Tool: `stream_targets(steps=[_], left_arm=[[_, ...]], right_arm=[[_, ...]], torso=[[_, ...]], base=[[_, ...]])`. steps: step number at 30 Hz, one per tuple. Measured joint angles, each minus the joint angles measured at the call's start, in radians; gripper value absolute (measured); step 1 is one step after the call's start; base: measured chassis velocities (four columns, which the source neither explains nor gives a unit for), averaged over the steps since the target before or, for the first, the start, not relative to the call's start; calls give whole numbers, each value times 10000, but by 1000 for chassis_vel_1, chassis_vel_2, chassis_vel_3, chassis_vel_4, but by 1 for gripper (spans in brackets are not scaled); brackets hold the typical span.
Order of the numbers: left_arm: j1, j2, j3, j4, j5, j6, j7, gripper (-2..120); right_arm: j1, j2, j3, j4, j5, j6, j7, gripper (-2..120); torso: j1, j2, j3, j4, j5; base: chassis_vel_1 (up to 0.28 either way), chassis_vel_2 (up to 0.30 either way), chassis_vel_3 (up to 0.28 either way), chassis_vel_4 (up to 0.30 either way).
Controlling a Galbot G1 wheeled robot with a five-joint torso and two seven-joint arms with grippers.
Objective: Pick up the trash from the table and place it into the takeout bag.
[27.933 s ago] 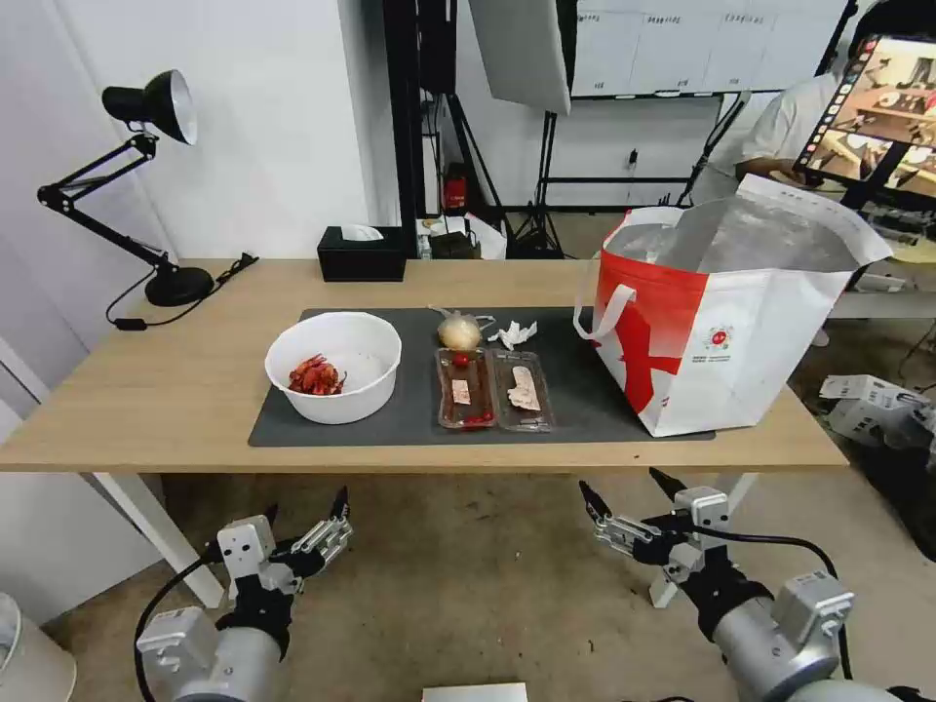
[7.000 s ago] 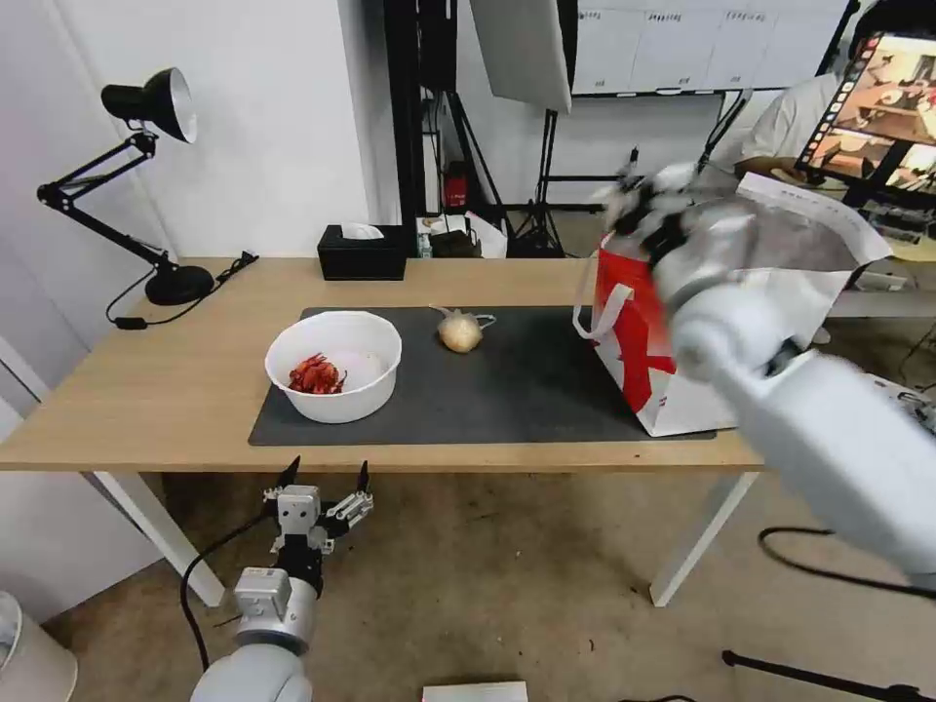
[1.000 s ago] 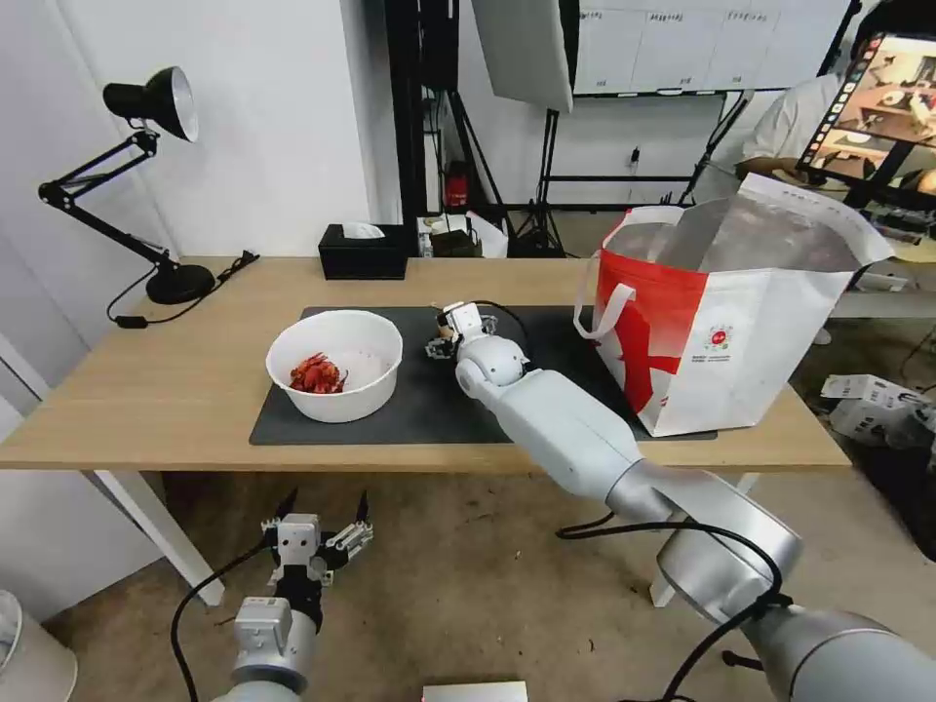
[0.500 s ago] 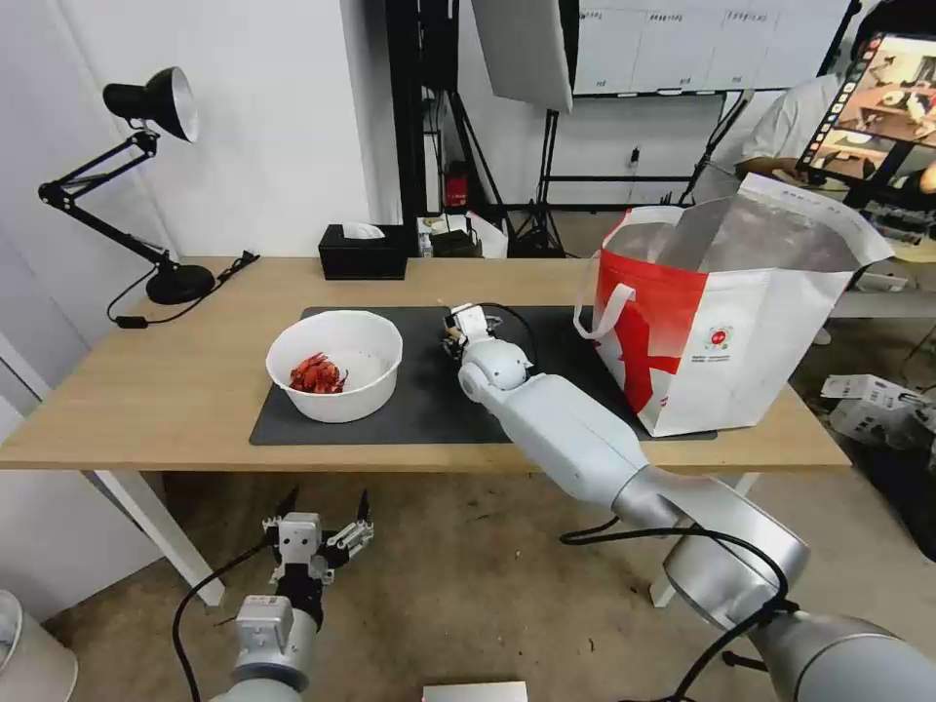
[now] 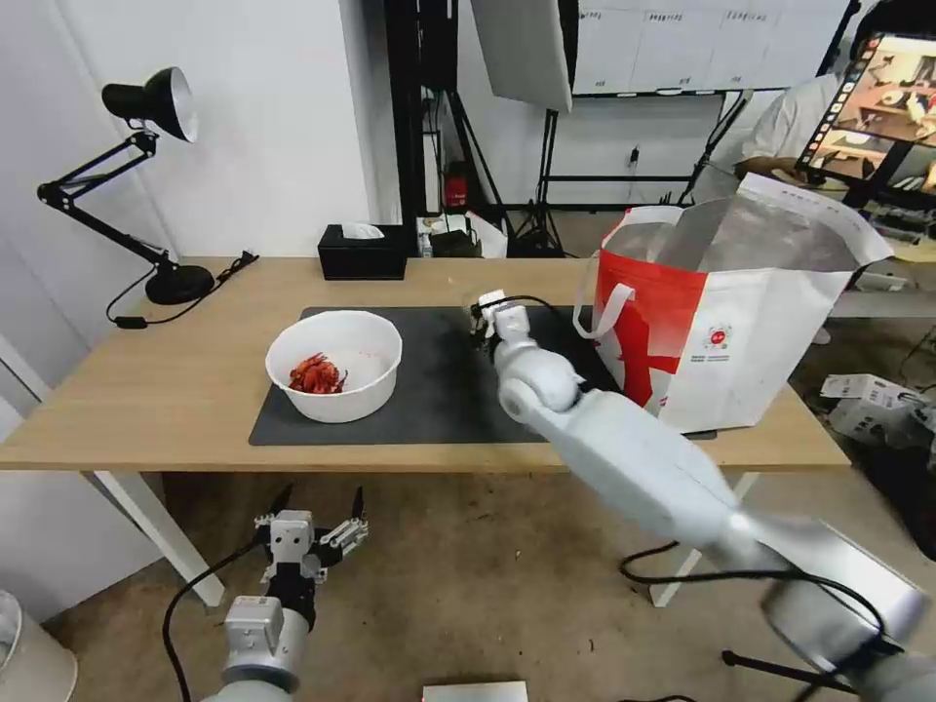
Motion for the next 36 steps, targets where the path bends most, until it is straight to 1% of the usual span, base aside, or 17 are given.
stream_targets(steps=[1,2,5,6,9,12,15,18,19,21,23,26,27,30,31,33,36], left_arm=[[9,11,5,-37,0,0,-1,100],[9,11,5,-37,0,0,-1,100],[68,136,19,-94,5,-8,-2,100],[68,136,19,-94,5,-8,-2,100],[23,216,106,-79,11,-13,-3,100],[-66,221,240,-65,29,-8,-3,100],[-99,214,341,-65,60,17,-1,100],[-114,223,405,-65,98,64,3,100],[-114,223,405,-65,98,64,3,100],[-119,236,407,-65,122,122,3,100],[-121,241,407,-64,122,133,3,100],[-131,260,407,-63,106,142,4,100],[-131,260,407,-63,106,142,4,100],[-134,284,385,-64,79,143,6,100],[-134,284,385,-64,79,143,6,100],[-135,306,355,-70,58,143,6,100],[-136,327,337,-72,44,143,6,100]], right_arm=[[-141,-441,202,416,-49,325,-283,7],[-141,-441,202,416,-49,325,-283,7],[-622,-1782,1063,1521,-104,1747,-1477,7],[-622,-1782,1063,1521,-104,1747,-1477,7],[-975,-2609,1876,2156,44,2617,-1900,7],[-1071,-3059,2431,2469,246,2772,-1717,7],[-1038,-3435,2778,2723,542,2265,-1036,7],[-745,-3959,3078,2961,1856,928,296,7],[-745,-3959,3078,2961,1856,928,296,7],[-476,-4216,3159,3050,3268,71,1243,7],[-366,-4281,3160,3059,3705,-195,1609,7],[140,-4384,3106,3075,5469,-1242,2931,7],[140,-4384,3106,3075,5469,-1242,2931,7],[613,-4422,3050,2992,6408,-2413,3644,20],[613,-4422,3050,2992,6408,-2413,3644,20],[773,-4496,2991,2985,6664,-2815,3783,30],[849,-4536,2954,2987,6774,-3052,3802,37]], torso=[[0,0,0,-1,1],[0,0,0,-1,1],[0,0,0,-5,2],[0,0,0,-5,2],[0,0,-1,-3,0],[0,0,0,-2,-1],[0,0,0,-2,-1],[0,0,0,-1,-3],[0,0,0,-1,-3],[0,0,0,-2,-3],[0,0,1,-2,-2],[1,0,1,0,-1],[1,0,1,0,-1],[0,0,1,2,-4],[0,0,1,2,-4],[1,0,1,1,-4],[1,0,1,0,-3]], base=[[0,0,0,0],[0,0,0,0],[0,0,0,0],[0,0,0,0],[0,0,0,0],[0,0,0,0],[0,0,0,0],[0,0,0,0],[0,0,0,0],[0,0,0,0],[0,0,0,0],[0,0,0,0],[0,0,0,0],[0,0,0,0],[0,0,0,0],[0,0,0,0],[0,0,0,0]])
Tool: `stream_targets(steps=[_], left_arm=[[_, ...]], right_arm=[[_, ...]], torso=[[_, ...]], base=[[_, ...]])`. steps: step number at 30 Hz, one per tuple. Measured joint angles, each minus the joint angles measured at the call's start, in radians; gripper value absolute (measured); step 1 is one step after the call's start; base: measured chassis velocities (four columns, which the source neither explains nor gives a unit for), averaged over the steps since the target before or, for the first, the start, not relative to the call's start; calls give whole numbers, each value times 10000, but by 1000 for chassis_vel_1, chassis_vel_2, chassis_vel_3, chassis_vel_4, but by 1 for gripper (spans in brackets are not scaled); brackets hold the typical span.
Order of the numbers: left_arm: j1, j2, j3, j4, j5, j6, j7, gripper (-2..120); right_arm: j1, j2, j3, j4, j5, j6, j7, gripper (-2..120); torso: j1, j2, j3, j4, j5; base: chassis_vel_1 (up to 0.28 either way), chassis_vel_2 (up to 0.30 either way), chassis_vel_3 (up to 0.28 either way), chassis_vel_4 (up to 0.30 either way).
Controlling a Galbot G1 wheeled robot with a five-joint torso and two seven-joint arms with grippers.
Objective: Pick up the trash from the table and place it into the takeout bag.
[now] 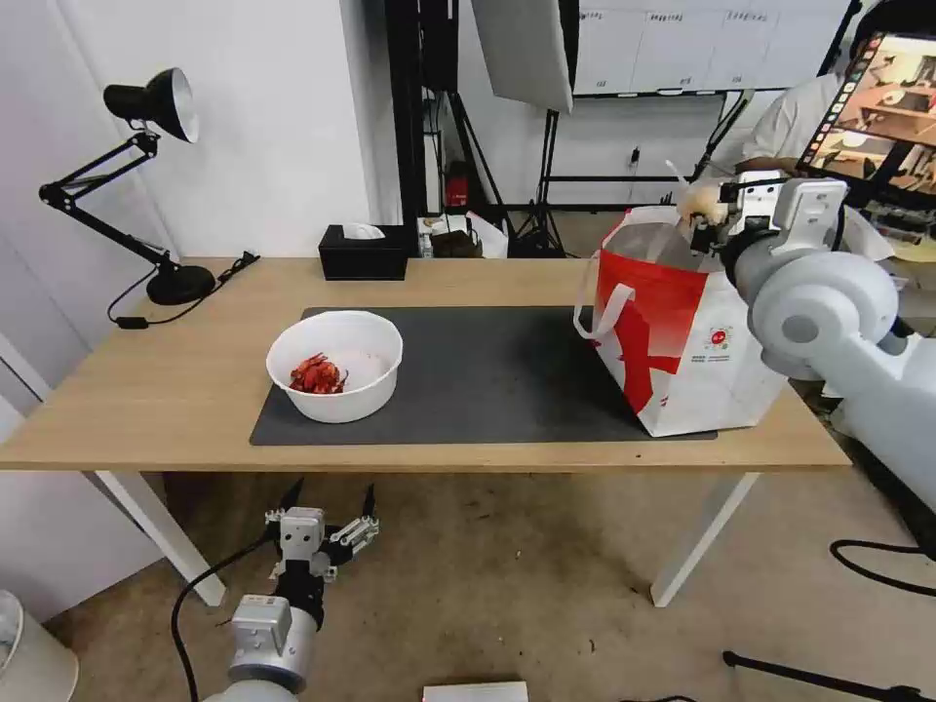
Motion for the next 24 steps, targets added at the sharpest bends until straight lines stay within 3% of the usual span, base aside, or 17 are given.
stream_targets(steps=[1,6,9,13,16,18,22,24], left_arm=[[-2,8,-8,0,-7,0,0,100],[-30,25,-14,-2,-21,-1,0,100],[-36,18,-10,-9,-23,-3,0,100],[-35,22,-10,-20,-23,-3,1,100],[-28,18,-12,-73,-23,-3,1,100],[-16,17,-15,-85,-23,-2,1,100],[-5,17,-29,-137,-20,1,3,100],[-5,9,-45,-187,-18,3,6,100]], right_arm=[[28,-8,-17,1,26,-91,2,44],[122,-14,-79,1,103,-434,-12,58],[93,-56,-92,39,132,-502,-82,75],[27,-80,-93,83,132,-503,-106,84],[-122,-117,-67,185,121,-492,-127,98],[-189,-140,-27,246,122,-459,-147,99],[-474,-248,126,397,47,365,-695,100],[-934,-335,239,515,-593,2304,-1917,100]], torso=[[0,0,0,-1,0],[1,0,0,1,0],[0,0,0,0,0],[0,0,0,0,0],[0,-1,0,0,0],[1,0,0,0,0],[0,0,0,-1,0],[0,0,0,2,0]], base=[[0,0,0,0],[0,0,0,0],[0,0,0,0],[0,0,0,0],[0,0,0,0],[0,0,0,0],[0,0,0,0],[0,0,0,0]])
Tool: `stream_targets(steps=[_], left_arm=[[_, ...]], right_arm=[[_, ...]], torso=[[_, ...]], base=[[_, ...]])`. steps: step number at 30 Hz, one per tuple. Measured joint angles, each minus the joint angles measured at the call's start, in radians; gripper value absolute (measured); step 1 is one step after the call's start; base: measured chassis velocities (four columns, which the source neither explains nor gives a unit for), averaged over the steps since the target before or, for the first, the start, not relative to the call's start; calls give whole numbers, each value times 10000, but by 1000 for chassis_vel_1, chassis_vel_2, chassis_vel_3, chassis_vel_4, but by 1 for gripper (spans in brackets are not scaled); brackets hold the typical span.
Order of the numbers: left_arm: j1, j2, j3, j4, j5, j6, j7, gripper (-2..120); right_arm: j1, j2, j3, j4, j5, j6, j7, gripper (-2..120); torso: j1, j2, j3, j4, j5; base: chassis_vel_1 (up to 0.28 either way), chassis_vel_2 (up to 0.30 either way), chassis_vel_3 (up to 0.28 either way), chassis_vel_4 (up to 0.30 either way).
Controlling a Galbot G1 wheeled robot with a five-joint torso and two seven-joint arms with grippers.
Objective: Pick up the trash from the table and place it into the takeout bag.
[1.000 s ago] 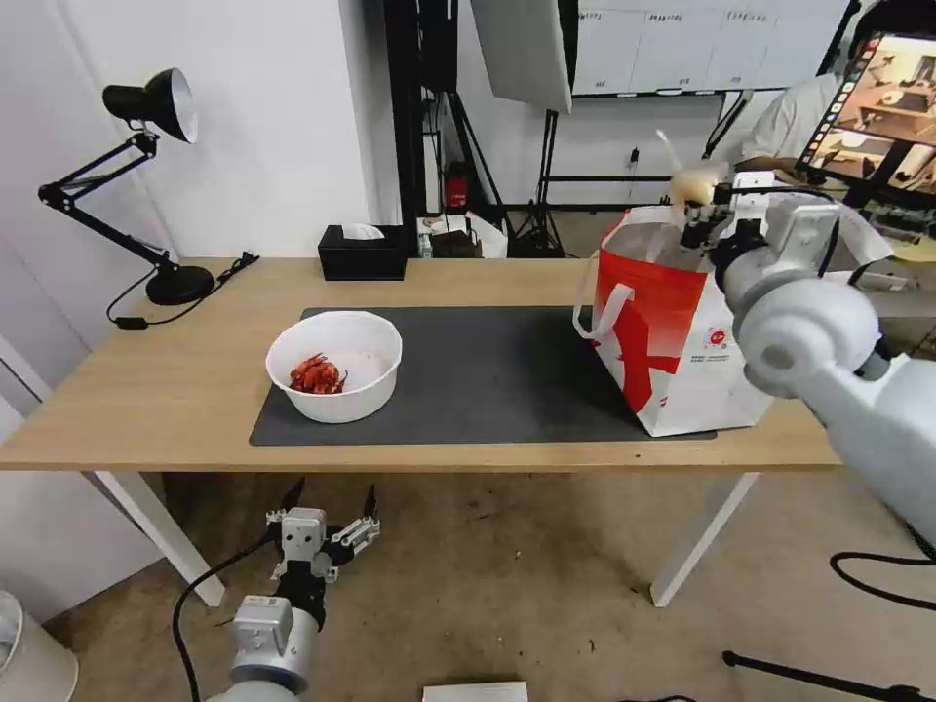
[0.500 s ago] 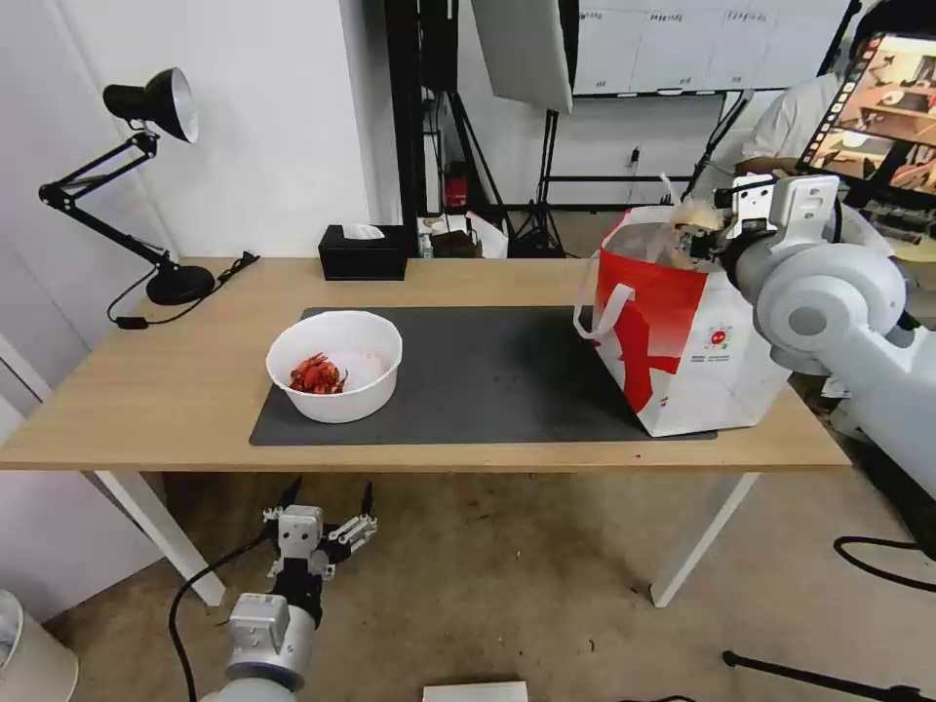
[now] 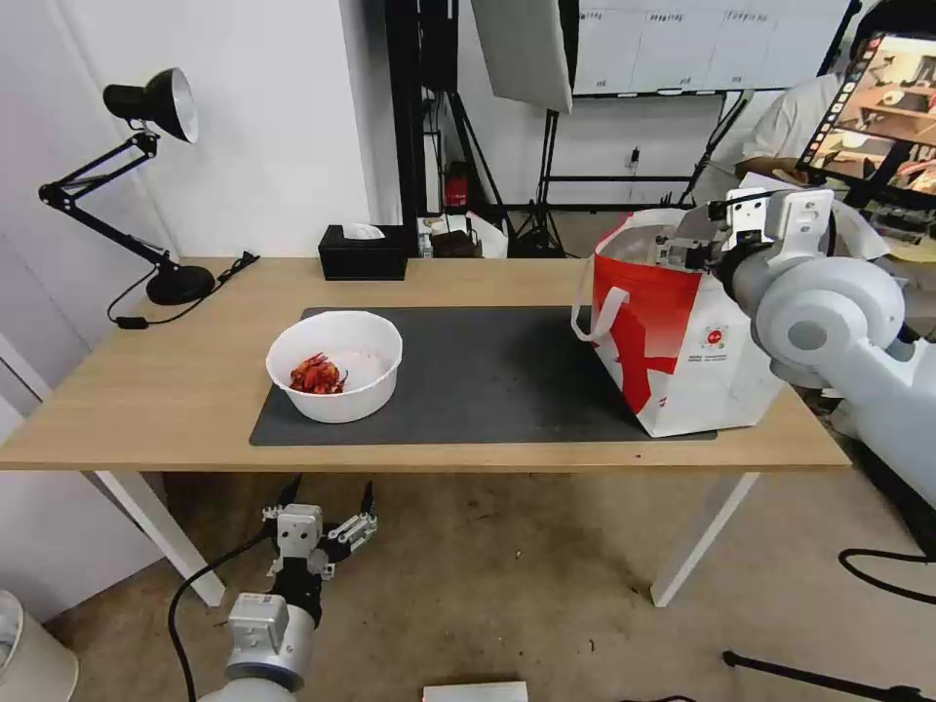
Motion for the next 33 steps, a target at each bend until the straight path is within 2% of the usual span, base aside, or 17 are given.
stream_targets(steps=[1,3,4,5,8,9,11,13,15,16,17,20,21,23,27,29,33], left_arm=[[0,0,0,0,0,0,0,100],[5,-34,-17,-34,3,-4,-6,100],[23,-64,-35,-46,17,-32,-10,100],[23,-64,-35,-46,17,-32,-10,100],[404,-349,-231,-237,166,-275,-88,100],[404,-349,-231,-237,166,-275,-88,100],[598,-559,-332,-417,265,-309,-174,100],[612,-596,-339,-442,277,-310,-183,100],[659,-683,-374,-464,325,-311,-204,100],[686,-686,-382,-463,341,-311,-206,100],[686,-686,-382,-463,341,-311,-206,100],[739,-625,-487,-396,358,-315,-206,100],[739,-625,-487,-396,358,-315,-206,100],[738,-609,-504,-341,358,-314,-202,100],[731,-638,-478,-270,356,-262,-182,100],[726,-644,-441,-229,300,-118,-166,100],[686,-610,-440,-211,270,-64,-161,100]], right_arm=[[0,0,0,0,0,0,0,100],[-814,-264,389,366,-598,1470,-1490,100],[-1163,-348,528,597,-767,1945,-1861,100],[-1163,-348,528,597,-767,1945,-1861,100],[-2185,-218,531,1168,-1409,3023,-2524,100],[-2185,-218,531,1168,-1409,3023,-2524,100],[-3248,108,588,1467,-2032,3376,-2791,100],[-3543,177,647,1533,-2190,3487,-2841,100],[-5186,591,1136,1743,-3421,4002,-2995,100],[-5837,783,1387,1778,-4077,4141,-3006,100],[-5837,783,1387,1778,-4077,4141,-3006,100],[-8358,1461,2258,1813,-6146,4433,-2998,100],[-8358,1461,2258,1813,-6146,4433,-2998,100],[-9589,1778,2631,1853,-6914,4526,-2966,100],[-10494,2076,2908,1876,-7510,4584,-2954,100],[-11465,2492,3129,1798,-8102,4613,-2955,100],[-12237,2809,3213,1769,-8391,4626,-2969,100]], torso=[[0,0,0,0,0],[1,0,0,0,-1],[0,0,-1,-5,-1],[0,0,-1,-5,-1],[-1,1,-2,-4,-3],[-1,1,-2,-4,-3],[1,0,0,10,0],[0,0,0,10,0],[-1,1,-1,-2,0],[-1,1,-2,-3,-2],[-1,1,-2,-3,-2],[-1,0,-1,-4,1],[-1,0,-1,-4,1],[-2,1,-2,-5,0],[-1,1,-2,-2,-2],[-2,0,-2,-3,-2],[-2,1,-2,-3,-2]], base=[[0,0,0,0],[0,0,0,0],[0,0,0,0],[0,0,0,0],[0,0,0,0],[0,0,0,0],[0,0,0,0],[0,0,0,0],[0,0,0,0],[0,0,0,0],[0,0,0,0],[0,0,0,0],[0,0,0,0],[0,0,0,0],[0,0,0,0],[0,0,0,0],[0,0,0,0]])
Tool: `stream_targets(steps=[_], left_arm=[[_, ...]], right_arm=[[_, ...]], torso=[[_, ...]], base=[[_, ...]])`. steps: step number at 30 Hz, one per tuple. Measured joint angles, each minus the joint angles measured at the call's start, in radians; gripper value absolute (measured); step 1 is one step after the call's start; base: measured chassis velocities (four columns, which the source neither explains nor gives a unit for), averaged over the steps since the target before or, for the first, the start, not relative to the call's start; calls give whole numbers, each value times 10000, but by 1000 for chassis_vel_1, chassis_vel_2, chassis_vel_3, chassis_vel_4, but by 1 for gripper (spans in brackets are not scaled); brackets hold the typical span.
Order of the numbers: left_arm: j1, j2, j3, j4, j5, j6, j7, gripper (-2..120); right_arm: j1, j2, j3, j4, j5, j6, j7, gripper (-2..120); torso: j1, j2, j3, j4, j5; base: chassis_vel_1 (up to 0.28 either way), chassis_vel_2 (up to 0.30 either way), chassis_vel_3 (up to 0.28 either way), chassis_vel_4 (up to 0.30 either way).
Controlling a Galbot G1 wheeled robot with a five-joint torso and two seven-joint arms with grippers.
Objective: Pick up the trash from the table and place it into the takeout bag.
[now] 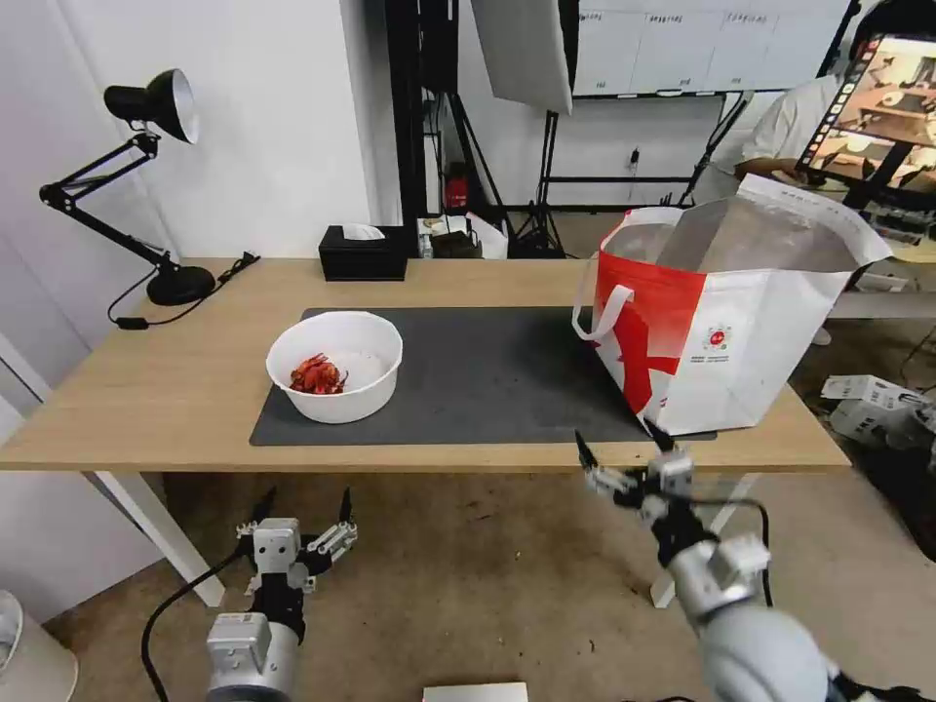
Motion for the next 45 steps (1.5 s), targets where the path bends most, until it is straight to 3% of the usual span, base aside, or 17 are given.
stream_targets(steps=[17,20,23,24,27,28,31,33,34,35,36,39,40,43,45], left_arm=[[46,-68,-89,312,-37,-77,-40,100],[-152,155,-280,351,-231,-77,-155,100],[-929,1187,-952,428,-1271,227,-350,100],[-929,1187,-952,428,-1271,227,-350,100],[-1869,2269,-1421,651,-2802,497,-569,100],[-1869,2269,-1421,651,-2802,497,-569,100],[-2587,3196,-1643,884,-4096,941,-802,100],[-2587,3196,-1643,884,-4096,941,-802,100],[-3191,3970,-1722,985,-5595,1672,-1065,100],[-3573,4328,-1723,1035,-6628,2102,-1260,100],[-3573,4328,-1723,1035,-6628,2102,-1260,100],[-4961,5141,-1516,1397,-9526,3294,-1879,100],[-4961,5141,-1516,1397,-9526,3294,-1879,100],[-6517,5742,-1272,1899,-12137,4880,-2541,100],[-6981,5869,-1131,2119,-12747,5198,-2875,100]], right_arm=[[-313,267,-130,5,-62,4,26,100],[-299,263,-134,6,-52,-2,29,100],[-281,256,-142,10,-36,-12,35,100],[-281,256,-142,10,-36,-12,35,100],[-269,253,-146,12,-28,-19,38,100],[-269,253,-146,12,-28,-19,38,100],[-263,252,-148,14,-22,-22,40,100],[-263,252,-148,14,-22,-22,40,100],[-260,248,-151,14,-19,-24,42,100],[-258,249,-152,15,-18,-25,44,100],[-258,249,-152,15,-18,-25,44,100],[-254,246,-155,15,-15,-28,46,100],[-254,246,-155,15,-15,-28,46,100],[-251,245,-154,14,-11,-30,48,100],[-250,244,-155,15,-10,-30,47,100]], torso=[[1,-1,1,3,0],[1,0,2,4,1],[2,-1,2,3,0],[2,-1,2,3,0],[2,-1,2,1,-2],[2,-1,2,1,-2],[3,-1,2,2,-2],[3,-1,2,2,-2],[3,-1,3,3,-3],[3,-1,3,3,0],[3,-1,3,3,0],[2,-2,3,2,-1],[2,-2,3,2,-1],[3,-1,3,1,3],[3,-2,3,0,2]], base=[[0,0,0,0],[0,0,0,0],[0,0,0,0],[0,0,0,0],[0,0,0,0],[0,0,0,0],[0,0,0,0],[0,0,0,0],[0,0,0,0],[0,0,0,0],[0,0,0,0],[0,0,0,0],[0,0,0,0],[0,0,0,0],[0,0,0,0]])
